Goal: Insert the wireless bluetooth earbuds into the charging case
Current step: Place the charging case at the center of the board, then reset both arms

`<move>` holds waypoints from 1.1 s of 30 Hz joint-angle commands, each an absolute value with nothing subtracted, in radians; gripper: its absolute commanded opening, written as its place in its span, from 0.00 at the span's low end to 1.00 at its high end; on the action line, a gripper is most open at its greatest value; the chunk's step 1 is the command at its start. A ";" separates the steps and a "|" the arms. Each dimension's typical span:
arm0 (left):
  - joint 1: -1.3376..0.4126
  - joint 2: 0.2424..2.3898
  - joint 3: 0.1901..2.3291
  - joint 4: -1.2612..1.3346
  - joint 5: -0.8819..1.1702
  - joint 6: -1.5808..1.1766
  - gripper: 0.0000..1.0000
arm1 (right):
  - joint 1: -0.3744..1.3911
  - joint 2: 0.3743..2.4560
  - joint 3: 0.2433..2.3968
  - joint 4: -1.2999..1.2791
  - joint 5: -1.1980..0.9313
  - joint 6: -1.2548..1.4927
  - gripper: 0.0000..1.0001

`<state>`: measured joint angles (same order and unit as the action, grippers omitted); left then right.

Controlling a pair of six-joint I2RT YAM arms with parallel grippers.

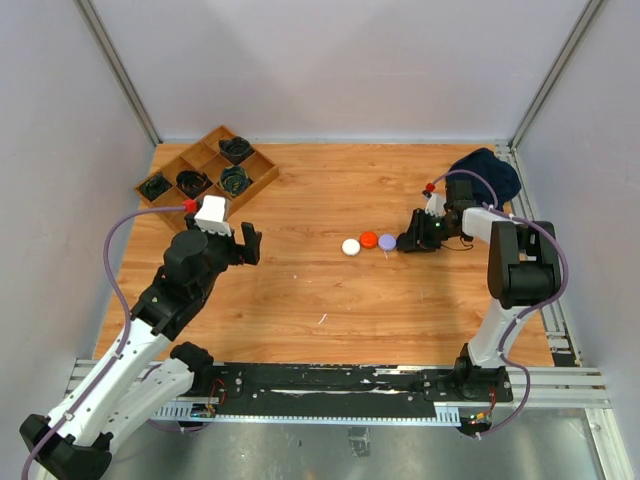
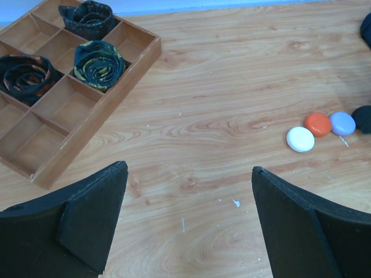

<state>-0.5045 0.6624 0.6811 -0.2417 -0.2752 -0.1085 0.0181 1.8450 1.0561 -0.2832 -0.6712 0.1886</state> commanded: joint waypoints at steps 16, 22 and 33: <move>-0.480 0.615 0.677 -0.226 -0.289 -0.148 0.94 | 0.035 1.644 0.993 -0.427 -0.376 0.176 0.68; -0.482 0.551 0.701 -0.282 -0.304 -0.233 0.99 | 0.035 1.401 0.951 -0.485 -0.349 0.169 0.74; -0.482 0.394 0.694 -0.377 -0.291 -0.323 0.99 | 0.036 0.810 0.884 -0.589 -0.200 0.137 0.98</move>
<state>-0.4873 0.4541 0.6807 -0.3607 -0.2897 -0.2745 0.0185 0.9657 0.9302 -0.5163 -0.2829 0.1619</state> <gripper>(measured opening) 0.992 0.985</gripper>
